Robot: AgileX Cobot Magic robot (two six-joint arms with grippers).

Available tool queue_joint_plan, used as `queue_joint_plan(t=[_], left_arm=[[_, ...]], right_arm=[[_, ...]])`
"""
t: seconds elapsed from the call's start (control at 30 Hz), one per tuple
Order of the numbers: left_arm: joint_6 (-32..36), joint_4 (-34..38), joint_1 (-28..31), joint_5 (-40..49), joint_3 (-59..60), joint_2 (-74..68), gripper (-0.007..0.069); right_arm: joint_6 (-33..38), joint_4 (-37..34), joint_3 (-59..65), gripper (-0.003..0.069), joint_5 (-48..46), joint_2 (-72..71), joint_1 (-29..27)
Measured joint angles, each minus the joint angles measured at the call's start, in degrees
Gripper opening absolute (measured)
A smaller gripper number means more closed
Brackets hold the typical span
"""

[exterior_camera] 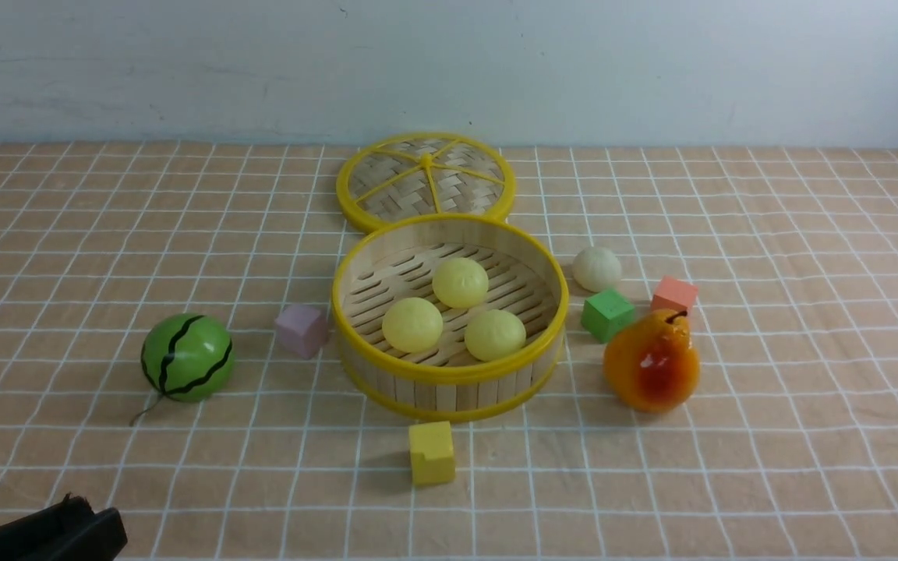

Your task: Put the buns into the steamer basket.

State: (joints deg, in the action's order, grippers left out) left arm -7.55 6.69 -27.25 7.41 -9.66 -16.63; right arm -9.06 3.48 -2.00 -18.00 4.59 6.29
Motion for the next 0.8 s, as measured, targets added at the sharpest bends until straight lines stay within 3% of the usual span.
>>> queue_joint_plan(t=[0.8], left_arm=[[0.00,0.04,0.00,0.21,0.00,0.05,0.0218]], right_arm=[[0.00,-3.48,3.12,-0.0010,-4.20,-5.19,-0.51]])
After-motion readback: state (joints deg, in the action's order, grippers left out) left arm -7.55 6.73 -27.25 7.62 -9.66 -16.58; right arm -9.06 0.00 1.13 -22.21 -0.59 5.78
